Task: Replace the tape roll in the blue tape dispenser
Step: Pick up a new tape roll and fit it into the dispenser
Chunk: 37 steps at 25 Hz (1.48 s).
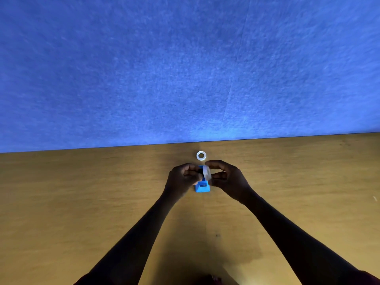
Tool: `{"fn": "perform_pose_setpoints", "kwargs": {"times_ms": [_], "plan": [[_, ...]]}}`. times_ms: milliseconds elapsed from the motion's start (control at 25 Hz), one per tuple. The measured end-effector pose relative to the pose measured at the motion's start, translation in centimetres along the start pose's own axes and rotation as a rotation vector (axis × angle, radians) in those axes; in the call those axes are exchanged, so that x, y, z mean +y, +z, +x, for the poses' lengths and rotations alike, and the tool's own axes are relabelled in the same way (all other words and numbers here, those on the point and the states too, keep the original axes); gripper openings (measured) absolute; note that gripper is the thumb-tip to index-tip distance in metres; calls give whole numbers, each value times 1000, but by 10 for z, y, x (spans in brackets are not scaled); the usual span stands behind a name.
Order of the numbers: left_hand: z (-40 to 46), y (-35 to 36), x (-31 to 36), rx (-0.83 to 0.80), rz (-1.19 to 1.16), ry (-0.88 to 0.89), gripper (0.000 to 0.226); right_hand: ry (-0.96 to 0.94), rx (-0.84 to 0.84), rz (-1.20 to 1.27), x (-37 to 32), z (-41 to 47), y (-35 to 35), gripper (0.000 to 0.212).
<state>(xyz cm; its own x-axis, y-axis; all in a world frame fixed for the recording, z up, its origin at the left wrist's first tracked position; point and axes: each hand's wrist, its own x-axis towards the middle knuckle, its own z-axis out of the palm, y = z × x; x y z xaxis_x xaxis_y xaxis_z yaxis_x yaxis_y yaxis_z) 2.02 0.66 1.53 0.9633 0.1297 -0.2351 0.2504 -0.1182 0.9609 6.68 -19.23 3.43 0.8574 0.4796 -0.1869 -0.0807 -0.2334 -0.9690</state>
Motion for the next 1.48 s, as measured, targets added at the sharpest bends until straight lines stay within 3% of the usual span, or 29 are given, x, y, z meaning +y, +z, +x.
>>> {"fn": "perform_pose_setpoints", "kwargs": {"times_ms": [1480], "plan": [[7, -5, 16, -94, 59, 15, 26, 16, 7, 58, 5, 6, 1, 52]]}}
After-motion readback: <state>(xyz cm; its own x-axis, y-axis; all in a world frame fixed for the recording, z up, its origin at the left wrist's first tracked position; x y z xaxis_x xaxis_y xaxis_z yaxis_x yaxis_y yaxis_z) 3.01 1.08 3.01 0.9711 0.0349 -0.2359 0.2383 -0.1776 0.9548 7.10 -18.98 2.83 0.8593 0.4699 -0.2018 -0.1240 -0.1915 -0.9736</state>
